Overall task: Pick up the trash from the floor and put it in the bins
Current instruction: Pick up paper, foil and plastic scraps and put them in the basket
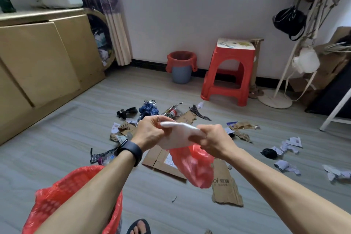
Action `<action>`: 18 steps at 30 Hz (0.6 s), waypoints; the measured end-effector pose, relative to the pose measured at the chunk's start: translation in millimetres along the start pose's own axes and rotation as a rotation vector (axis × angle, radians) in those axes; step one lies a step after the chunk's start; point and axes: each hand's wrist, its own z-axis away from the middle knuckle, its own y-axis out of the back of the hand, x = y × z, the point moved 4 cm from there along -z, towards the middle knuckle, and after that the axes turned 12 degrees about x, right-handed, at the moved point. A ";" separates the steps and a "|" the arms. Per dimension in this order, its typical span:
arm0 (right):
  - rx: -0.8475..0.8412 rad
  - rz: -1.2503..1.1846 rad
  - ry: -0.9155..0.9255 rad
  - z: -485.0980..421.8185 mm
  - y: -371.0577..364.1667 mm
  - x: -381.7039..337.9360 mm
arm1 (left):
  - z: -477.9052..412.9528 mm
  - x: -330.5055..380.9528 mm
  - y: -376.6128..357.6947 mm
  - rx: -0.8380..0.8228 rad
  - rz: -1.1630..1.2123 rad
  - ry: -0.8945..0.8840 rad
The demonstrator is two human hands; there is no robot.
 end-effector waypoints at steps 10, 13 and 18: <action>0.364 -0.056 -0.024 -5.8 9.0 -21.0 | 8.4 6.0 -11.2 0.356 -0.126 0.055; 0.410 -0.044 0.076 1.9 10.8 -34.5 | 9.2 9.9 -18.8 0.340 0.045 0.150; 0.334 -0.044 0.186 12.7 7.4 -51.6 | 10.5 21.9 -30.4 0.165 0.074 0.063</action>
